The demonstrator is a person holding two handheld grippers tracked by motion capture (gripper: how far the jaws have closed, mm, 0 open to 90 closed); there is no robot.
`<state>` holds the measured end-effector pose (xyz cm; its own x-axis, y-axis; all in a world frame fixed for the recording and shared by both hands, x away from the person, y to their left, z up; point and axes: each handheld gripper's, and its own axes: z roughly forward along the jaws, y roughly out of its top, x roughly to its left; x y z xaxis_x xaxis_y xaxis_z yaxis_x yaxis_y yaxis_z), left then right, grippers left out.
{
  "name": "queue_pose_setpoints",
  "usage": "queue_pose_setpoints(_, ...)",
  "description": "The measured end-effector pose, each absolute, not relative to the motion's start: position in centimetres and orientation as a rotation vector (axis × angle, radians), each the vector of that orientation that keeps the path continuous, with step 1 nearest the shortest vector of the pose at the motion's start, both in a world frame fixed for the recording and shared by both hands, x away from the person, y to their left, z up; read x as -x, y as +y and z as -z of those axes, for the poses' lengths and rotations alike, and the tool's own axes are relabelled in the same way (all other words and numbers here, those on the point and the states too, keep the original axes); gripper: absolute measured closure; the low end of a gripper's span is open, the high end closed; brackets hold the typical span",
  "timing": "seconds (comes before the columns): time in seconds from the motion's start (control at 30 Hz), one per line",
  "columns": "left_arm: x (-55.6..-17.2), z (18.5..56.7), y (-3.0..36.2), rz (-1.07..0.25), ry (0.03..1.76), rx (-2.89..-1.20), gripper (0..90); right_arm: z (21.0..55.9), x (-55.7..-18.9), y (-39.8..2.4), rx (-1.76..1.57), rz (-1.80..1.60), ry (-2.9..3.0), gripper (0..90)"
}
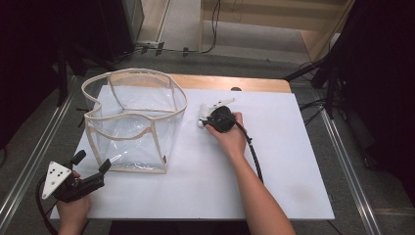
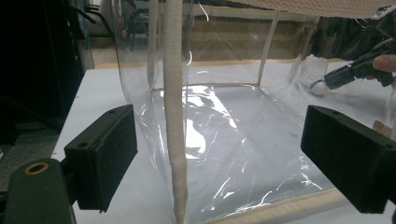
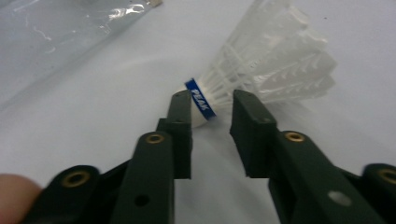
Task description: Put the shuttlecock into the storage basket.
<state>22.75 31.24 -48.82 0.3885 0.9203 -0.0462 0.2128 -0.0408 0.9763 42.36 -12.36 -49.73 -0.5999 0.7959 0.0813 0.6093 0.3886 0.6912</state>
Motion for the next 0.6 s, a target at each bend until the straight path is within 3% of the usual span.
queue_pose_setpoints(0.27,-22.8,48.8,31.2,-0.791,1.055,-1.528,11.5,49.8,-42.8,-11.2,-1.356,-1.054,2.34,40.4)
queue_pose_setpoints(0.6,-22.8,48.8,31.3,-0.789,1.056,-1.528,11.5,50.5,-43.1,-8.6,-1.39,-0.97,2.306,41.4)
